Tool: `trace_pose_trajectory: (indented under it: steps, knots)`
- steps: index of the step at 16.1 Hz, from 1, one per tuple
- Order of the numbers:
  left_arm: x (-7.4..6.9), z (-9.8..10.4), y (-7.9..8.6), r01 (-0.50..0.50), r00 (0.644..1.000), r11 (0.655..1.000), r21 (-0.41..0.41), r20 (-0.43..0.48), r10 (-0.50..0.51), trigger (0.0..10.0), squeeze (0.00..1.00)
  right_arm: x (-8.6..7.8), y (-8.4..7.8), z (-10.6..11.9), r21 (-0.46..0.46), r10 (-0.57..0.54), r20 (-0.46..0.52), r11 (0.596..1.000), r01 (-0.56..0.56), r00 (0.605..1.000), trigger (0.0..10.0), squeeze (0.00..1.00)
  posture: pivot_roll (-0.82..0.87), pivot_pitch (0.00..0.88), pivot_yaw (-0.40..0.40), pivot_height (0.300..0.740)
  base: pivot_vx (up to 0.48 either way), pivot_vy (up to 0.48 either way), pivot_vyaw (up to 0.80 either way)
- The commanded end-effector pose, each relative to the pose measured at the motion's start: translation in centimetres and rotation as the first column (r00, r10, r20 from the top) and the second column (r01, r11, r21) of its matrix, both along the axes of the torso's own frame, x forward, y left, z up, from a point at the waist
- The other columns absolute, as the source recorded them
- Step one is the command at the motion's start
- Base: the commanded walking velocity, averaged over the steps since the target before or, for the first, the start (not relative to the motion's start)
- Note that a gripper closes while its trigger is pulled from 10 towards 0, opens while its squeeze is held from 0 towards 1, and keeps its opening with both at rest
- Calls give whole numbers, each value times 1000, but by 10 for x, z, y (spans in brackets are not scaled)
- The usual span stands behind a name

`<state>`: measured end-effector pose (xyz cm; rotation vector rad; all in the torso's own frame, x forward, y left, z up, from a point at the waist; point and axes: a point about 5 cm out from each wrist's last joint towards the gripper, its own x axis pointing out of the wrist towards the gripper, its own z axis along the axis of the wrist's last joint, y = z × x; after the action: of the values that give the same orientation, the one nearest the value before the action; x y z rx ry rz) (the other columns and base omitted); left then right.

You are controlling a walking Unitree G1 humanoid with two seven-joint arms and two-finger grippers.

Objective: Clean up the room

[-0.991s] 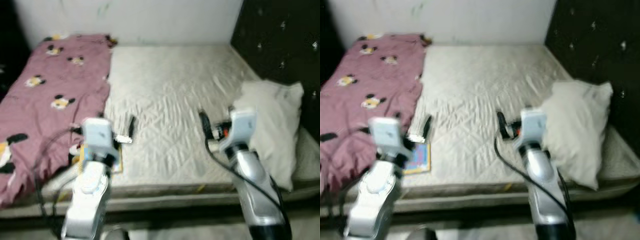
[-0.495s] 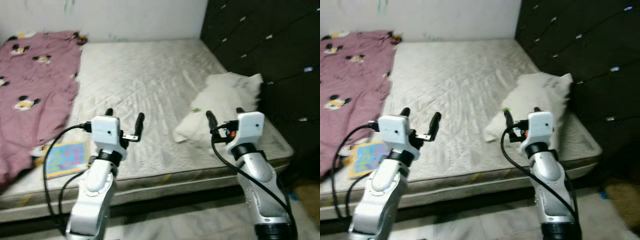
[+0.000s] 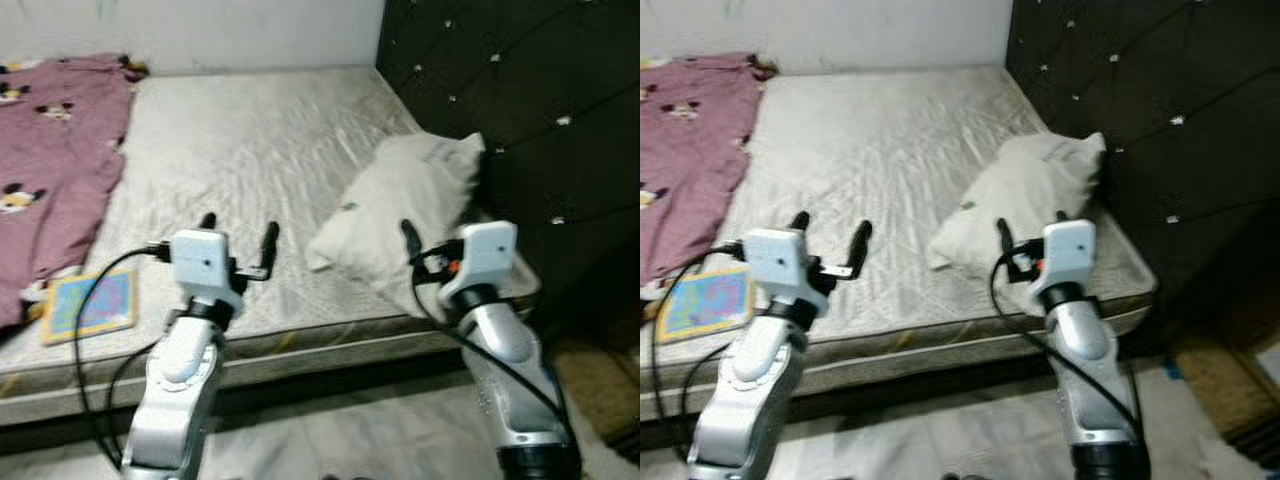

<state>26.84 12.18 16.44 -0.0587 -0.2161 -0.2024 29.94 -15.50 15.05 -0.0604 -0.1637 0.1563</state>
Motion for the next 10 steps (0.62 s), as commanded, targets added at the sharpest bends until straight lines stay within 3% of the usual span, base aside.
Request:
trace_pose_trajectory:
  steps: [1,3,9,10]
  knots:
    - [-3,0,-3,28,1000,1000,-10,7,-28,10000,0,1,-1,-1,-1,-5,-2,1000,5,1000,10000,0,-106,77,-25,740,255,0,0]
    - [-3,0,-3,28,1000,1000,-8,8,-28,10000,0,1,-1,-1,-4,-4,-1,1000,4,1000,10000,0,-106,77,-25,740,255,0,0]
    - [1,-1,-2,2,1000,1000,-2,1,-2,10000,0,3,1,0,-7,4,4,1000,-4,1000,10000,0,-105,72,-26,740,0,0,0]
    - [1,-1,-2,2,1000,1000,-1,2,-2,10000,0,4,1,0,-7,6,4,1000,-6,1000,10000,0,-106,71,-26,740,0,0,-575]
